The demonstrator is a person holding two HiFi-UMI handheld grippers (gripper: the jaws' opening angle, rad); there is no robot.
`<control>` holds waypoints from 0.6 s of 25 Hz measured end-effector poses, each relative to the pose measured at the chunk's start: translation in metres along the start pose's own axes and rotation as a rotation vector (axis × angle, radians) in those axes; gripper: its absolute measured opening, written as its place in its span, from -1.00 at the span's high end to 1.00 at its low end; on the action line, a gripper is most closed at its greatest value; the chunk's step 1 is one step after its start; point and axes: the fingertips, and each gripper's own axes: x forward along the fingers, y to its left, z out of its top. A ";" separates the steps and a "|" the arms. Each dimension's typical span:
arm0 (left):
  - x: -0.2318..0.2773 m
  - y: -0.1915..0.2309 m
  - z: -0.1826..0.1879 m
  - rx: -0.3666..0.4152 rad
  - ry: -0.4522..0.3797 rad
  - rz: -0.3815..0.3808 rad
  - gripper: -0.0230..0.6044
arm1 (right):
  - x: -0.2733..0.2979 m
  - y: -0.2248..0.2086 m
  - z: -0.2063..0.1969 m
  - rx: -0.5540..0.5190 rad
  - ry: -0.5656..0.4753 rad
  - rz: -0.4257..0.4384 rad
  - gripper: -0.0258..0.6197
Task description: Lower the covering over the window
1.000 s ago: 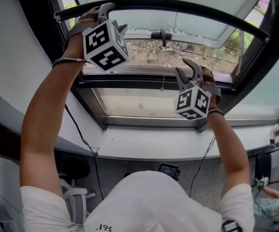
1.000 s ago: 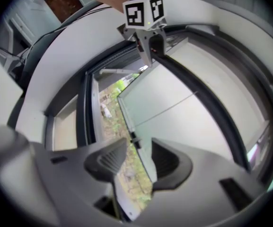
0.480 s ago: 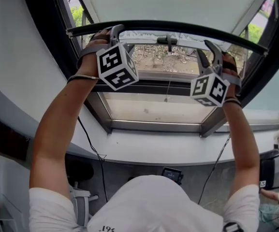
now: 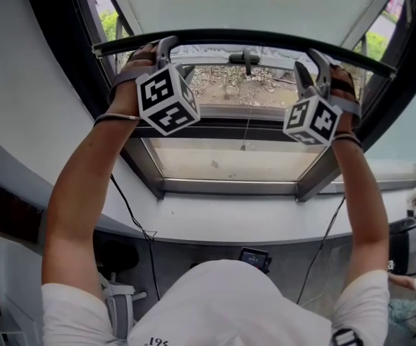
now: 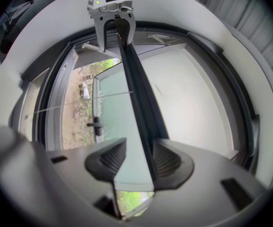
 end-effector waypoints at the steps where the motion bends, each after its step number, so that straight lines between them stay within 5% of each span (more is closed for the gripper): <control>1: -0.001 0.000 0.000 0.000 0.001 0.001 0.10 | 0.002 0.000 0.001 -0.012 0.002 0.004 0.39; 15: 0.000 -0.014 -0.006 0.032 0.049 -0.031 0.10 | 0.002 0.009 -0.004 -0.061 0.049 0.098 0.55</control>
